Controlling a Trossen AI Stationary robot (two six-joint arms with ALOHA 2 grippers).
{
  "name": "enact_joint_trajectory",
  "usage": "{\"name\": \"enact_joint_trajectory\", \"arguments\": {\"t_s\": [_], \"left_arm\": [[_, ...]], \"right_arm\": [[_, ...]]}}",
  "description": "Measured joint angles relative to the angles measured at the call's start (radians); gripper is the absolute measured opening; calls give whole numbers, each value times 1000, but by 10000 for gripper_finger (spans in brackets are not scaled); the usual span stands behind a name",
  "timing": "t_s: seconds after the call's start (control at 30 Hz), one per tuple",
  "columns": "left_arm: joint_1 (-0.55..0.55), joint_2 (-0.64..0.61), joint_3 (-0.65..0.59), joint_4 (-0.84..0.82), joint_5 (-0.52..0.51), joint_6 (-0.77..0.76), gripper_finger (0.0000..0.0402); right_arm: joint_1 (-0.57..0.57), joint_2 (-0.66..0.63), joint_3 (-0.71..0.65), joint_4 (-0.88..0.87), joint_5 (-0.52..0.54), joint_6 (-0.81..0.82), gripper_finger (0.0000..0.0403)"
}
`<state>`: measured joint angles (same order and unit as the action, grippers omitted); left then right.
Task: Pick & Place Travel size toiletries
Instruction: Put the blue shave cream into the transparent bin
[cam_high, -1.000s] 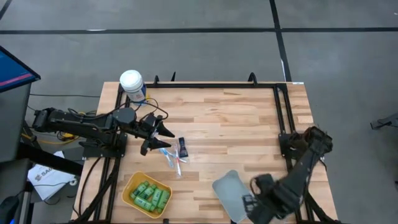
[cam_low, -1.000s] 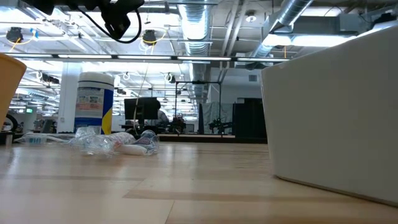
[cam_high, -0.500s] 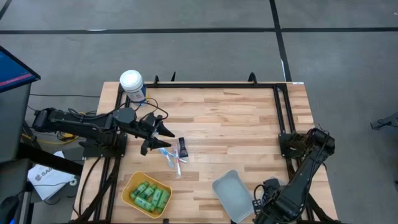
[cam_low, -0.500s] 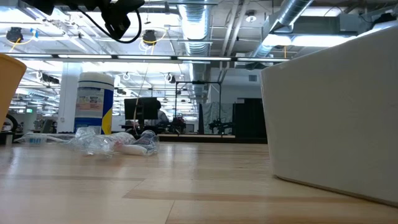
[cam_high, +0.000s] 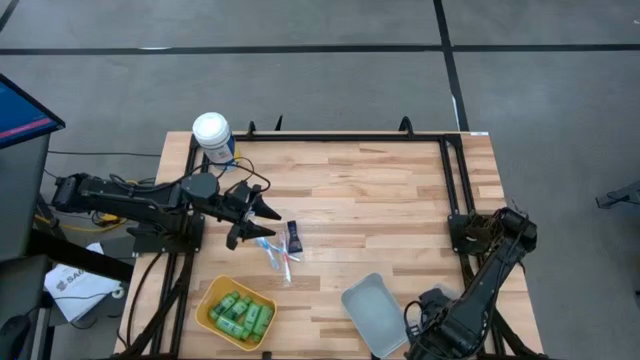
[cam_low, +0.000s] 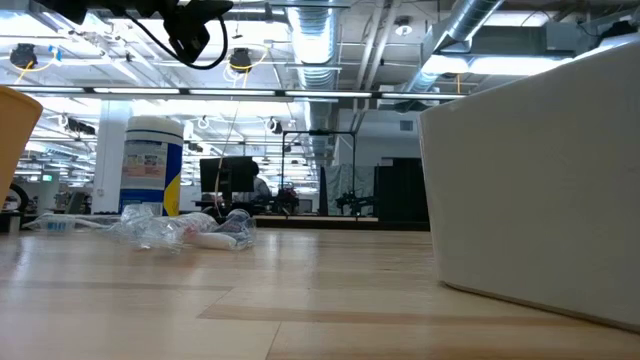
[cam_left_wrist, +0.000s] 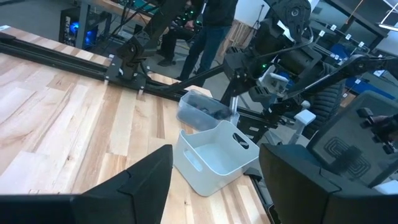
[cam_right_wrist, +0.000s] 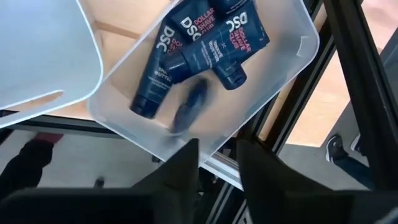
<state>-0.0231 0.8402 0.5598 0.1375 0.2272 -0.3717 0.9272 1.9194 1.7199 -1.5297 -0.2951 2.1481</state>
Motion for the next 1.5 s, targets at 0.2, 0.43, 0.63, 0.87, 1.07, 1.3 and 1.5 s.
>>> {"name": "enact_joint_trajectory", "arguments": {"t_s": [0.2, 0.43, 0.63, 0.87, 1.07, 1.3, 1.5], "left_arm": [[0, 0, 0, -10, -26, 4, 237], [36, 37, -1, -78, -144, 70, 239], [29, 229, -1, -108, -225, 57, 250], [8, 447, -1, -103, -228, 243, 254], [9, 493, -1, -85, -232, 490, 254], [73, 496, -1, -84, -130, 685, 254], [143, 566, 35, -86, -43, 758, 253]], "right_arm": [[-6, 0, 0, -6, 0, -1, 197], [-31, 0, 0, -7, 7, -8, 254], [-52, 0, 0, -6, 25, -29, 255], [-53, 0, 0, -1, 61, -28, 255], [-53, 0, 0, -1, 73, -28, 255], [-53, 0, 0, 5, 90, -47, 255], [-53, 0, 0, 9, 91, -66, 255]]}}
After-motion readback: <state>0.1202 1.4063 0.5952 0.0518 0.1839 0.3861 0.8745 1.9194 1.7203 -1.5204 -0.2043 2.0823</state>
